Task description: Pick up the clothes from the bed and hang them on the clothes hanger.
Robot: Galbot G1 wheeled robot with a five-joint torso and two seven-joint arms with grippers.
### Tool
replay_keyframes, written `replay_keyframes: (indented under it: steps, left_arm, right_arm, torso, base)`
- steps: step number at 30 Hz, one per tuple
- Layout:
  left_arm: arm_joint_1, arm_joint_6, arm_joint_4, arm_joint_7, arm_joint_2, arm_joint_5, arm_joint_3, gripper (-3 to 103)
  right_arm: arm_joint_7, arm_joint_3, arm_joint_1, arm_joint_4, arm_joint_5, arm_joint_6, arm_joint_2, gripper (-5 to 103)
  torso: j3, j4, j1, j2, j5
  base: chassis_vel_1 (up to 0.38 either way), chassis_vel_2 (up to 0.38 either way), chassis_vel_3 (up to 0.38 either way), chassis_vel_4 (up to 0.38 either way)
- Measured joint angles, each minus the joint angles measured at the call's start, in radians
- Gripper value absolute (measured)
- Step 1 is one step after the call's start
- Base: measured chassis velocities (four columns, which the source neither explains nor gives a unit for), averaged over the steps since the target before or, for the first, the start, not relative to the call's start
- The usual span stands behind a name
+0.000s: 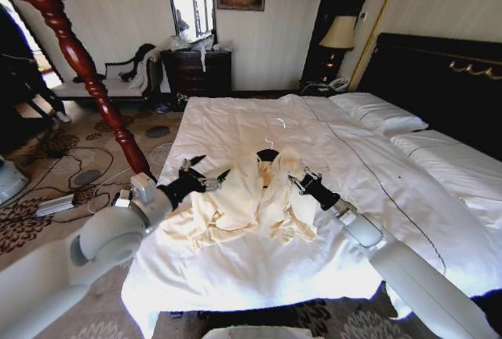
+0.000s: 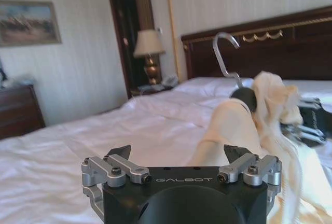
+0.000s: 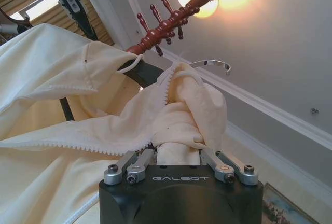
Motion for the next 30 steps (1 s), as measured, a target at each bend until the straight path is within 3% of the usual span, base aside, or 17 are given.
replay_keyframes:
  steps: [6,8,14,16,18,20,22,24,25,26,29,30]
  left_arm:
    - [-0.002,0.036,-0.002,0.050,0.022,-0.074,0.023,100]
    - [0.004,0.051,0.000,0.094,0.032,-0.076,0.044,100]
    - [0.011,0.052,0.002,0.144,0.037,-0.063,0.070,100]
    - [0.012,0.047,0.006,0.155,0.036,-0.060,0.073,96]
    - [0.015,0.034,0.015,0.173,0.034,-0.052,0.074,80]
    - [0.016,0.032,0.017,0.178,0.034,-0.051,0.074,80]
    - [0.021,0.025,0.023,0.206,0.032,-0.040,0.081,70]
    - [0.023,0.024,0.025,0.216,0.031,-0.034,0.083,70]
    - [0.028,0.022,0.029,0.239,0.029,-0.013,0.087,58]
    - [0.030,0.021,0.030,0.248,0.029,-0.004,0.088,58]
    - [0.042,0.008,0.040,0.302,0.020,0.042,0.095,42]
    - [0.042,0.008,0.040,0.302,0.020,0.042,0.095,42]
  right_arm:
    - [0.001,0.012,0.000,0.015,-0.090,0.023,0.023,25]
    - [0.002,0.013,0.001,0.022,-0.129,0.031,0.031,25]
    - [0.003,0.009,0.009,0.028,-0.215,0.061,0.051,25]
    - [0.003,0.006,0.009,0.032,-0.243,0.076,0.058,25]
    - [0.004,0.005,0.010,0.040,-0.276,0.100,0.066,25]
    - [0.004,0.005,0.011,0.041,-0.282,0.106,0.068,25]
    - [0.002,0.005,0.018,0.045,-0.298,0.125,0.071,25]
    - [0.000,0.003,0.020,0.045,-0.299,0.129,0.071,25]
    - [-0.004,0.000,0.023,0.046,-0.300,0.137,0.071,25]
    - [-0.006,-0.001,0.024,0.046,-0.300,0.140,0.071,25]
    - [-0.015,-0.003,0.028,0.048,-0.299,0.153,0.070,25]
    - [-0.015,-0.003,0.028,0.048,-0.299,0.153,0.070,25]
  torso:
    - [0.000,0.0000,0.000,0.000,-0.0001]
    - [0.000,-0.0001,0.000,0.000,-0.0001]
    - [0.000,0.0000,0.000,0.000,-0.0001]
    - [0.000,0.0000,0.000,0.000,0.0000]
    - [0.000,0.0000,0.000,0.000,-0.0001]
    - [0.000,0.0000,0.000,0.000,-0.0001]
    - [0.000,0.0000,0.000,0.000,-0.0001]
    - [0.000,0.0000,0.000,0.000,-0.0001]
    - [0.000,0.0000,0.000,0.000,-0.0001]
    - [0.000,0.0000,0.000,0.000,-0.0001]
    - [0.000,0.0000,0.000,0.000,-0.0001]
    - [0.000,0.0000,0.000,0.000,-0.0001]
  base:
    - [0.000,0.000,0.000,0.000]
    - [0.000,0.000,0.000,0.000]
    - [0.000,0.000,0.000,0.000]
    - [0.000,0.000,0.000,0.000]
    - [0.000,0.000,0.000,0.000]
    - [0.000,0.000,0.000,0.000]
    - [0.000,0.000,0.000,0.000]
    - [0.000,0.000,0.000,0.000]
    - [0.000,0.000,0.000,0.000]
    - [0.000,0.000,0.000,0.000]
    - [0.000,0.000,0.000,0.000]
    - [0.000,0.000,0.000,0.000]
